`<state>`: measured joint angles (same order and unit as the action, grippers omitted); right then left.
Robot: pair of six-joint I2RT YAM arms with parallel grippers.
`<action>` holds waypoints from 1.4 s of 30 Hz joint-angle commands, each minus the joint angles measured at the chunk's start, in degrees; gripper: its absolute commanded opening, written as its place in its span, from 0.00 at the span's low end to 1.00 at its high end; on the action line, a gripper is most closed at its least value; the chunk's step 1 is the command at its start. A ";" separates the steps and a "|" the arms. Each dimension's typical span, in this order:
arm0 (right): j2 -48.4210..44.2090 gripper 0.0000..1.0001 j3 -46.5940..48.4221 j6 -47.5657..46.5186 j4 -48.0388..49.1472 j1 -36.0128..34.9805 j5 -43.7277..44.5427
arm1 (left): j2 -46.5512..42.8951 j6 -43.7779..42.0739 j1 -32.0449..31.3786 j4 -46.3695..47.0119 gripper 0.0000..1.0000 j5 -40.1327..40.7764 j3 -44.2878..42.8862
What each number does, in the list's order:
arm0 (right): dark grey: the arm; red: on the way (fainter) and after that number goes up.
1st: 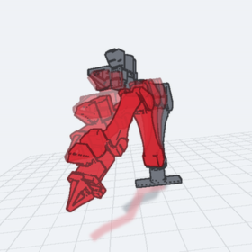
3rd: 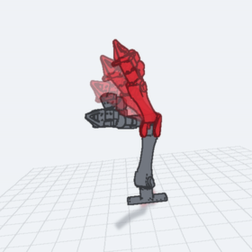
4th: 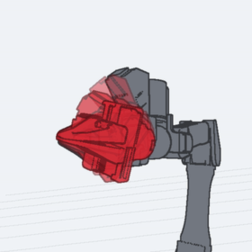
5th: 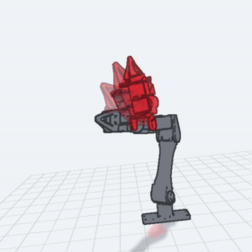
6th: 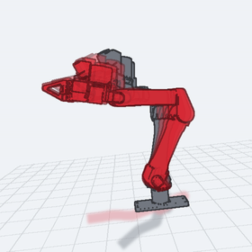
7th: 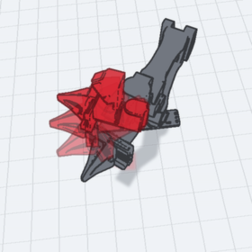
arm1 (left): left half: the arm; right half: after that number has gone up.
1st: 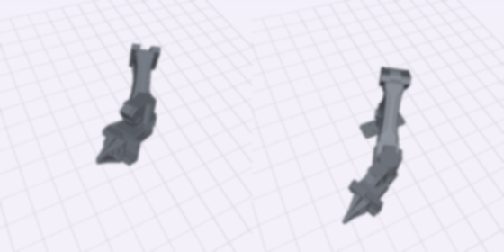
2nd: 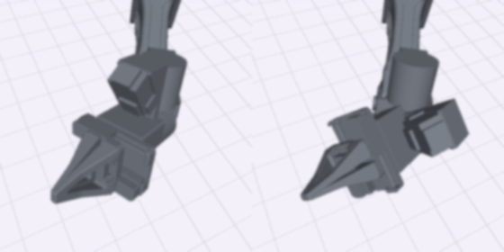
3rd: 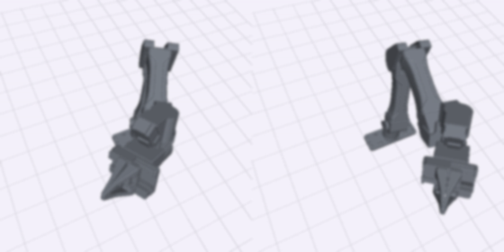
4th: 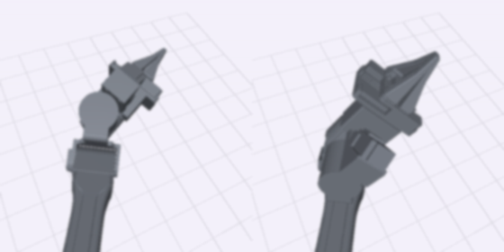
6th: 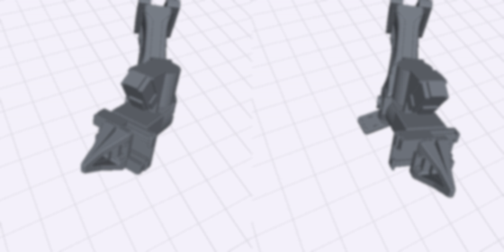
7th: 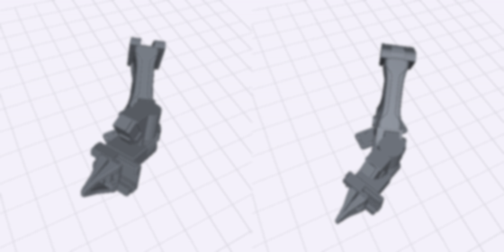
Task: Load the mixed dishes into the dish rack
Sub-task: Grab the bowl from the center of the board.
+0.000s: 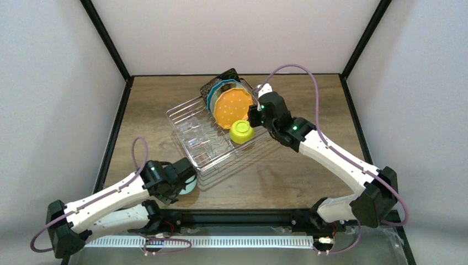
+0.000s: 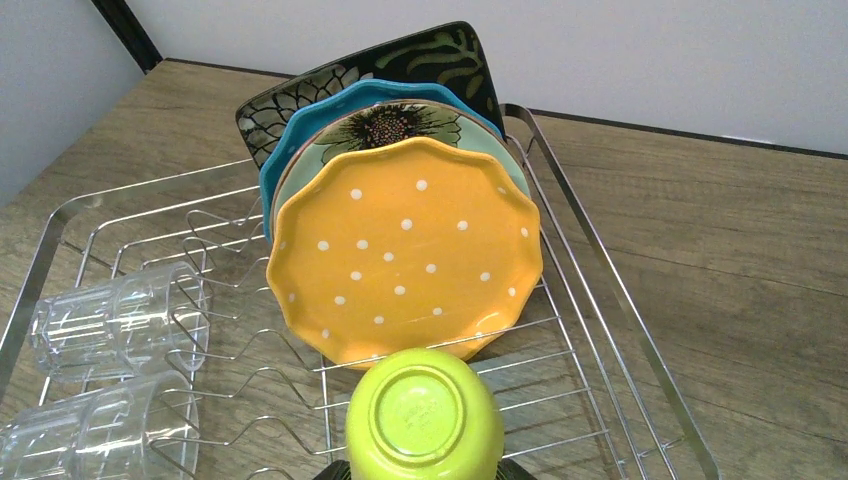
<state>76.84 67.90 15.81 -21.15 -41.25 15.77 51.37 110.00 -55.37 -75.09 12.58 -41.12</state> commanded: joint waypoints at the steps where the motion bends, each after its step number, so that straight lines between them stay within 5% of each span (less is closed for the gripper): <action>1: 0.73 0.83 -0.65 -0.16 1.13 -0.25 -0.23 | 0.41 -0.79 0.09 -1.00 0.90 -1.14 -0.72; 24: 1.53 0.83 -0.67 -0.60 0.56 -0.24 -0.03 | 6.42 2.91 0.07 12.52 0.87 6.60 8.56; 32: 1.12 0.83 -0.49 -0.76 -0.35 -0.30 0.75 | 7.53 3.38 0.09 17.30 0.59 8.70 12.43; 39: 0.90 0.83 0.54 -0.59 -1.13 -0.32 0.69 | 7.67 3.04 0.04 17.24 0.06 9.37 11.81; 42: 0.80 0.83 0.89 -0.54 -1.41 -0.27 0.60 | 7.71 2.75 0.04 15.85 0.03 9.44 10.32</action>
<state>77.84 67.37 15.42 -21.61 -41.25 15.84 57.89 113.36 -55.22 -59.51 23.31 -30.46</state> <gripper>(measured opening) 0.832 0.072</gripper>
